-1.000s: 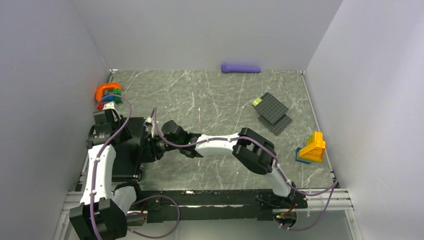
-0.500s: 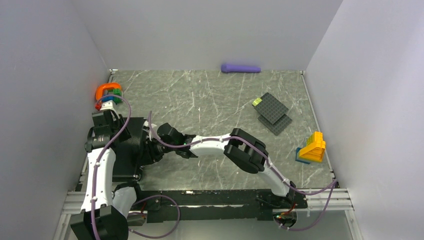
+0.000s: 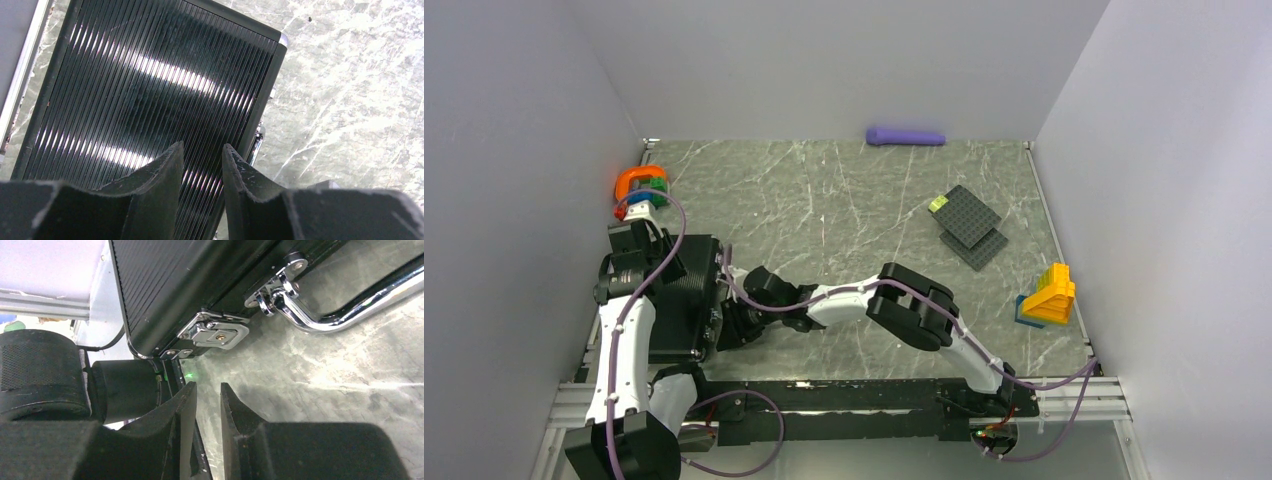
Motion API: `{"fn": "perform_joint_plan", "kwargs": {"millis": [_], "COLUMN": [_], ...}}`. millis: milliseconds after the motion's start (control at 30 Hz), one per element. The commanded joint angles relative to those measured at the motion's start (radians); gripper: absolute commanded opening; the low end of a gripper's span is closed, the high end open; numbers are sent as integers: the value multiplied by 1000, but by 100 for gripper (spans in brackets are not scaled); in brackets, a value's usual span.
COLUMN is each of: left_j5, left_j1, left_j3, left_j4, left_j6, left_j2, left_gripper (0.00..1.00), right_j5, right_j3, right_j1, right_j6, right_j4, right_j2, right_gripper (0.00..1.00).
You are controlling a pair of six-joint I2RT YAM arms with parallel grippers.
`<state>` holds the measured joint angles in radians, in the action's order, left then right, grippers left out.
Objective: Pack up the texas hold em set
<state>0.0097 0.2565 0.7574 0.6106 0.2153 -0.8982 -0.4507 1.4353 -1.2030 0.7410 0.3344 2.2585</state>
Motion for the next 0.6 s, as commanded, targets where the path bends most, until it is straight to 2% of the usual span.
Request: {"fn": "perform_joint_plan", "kwargs": {"millis": [0,233,567], "left_j5": [-4,0,13], "left_j1": [4,3,4], "left_j3": [2,0,0], "left_j4": [-18,-20,-21], "left_j6": [5,5,3], "left_j2": [19,24,28], "left_gripper": [40,40,40], "right_j5": [8,50,76], "right_j3": [-5,-23,80], "right_j1": [0,-2,-1], "right_j6": [4,-41,-59], "right_j4": [37,28,-42], "right_j2": [-19,-59,17], "right_gripper": [28,29,28]}}
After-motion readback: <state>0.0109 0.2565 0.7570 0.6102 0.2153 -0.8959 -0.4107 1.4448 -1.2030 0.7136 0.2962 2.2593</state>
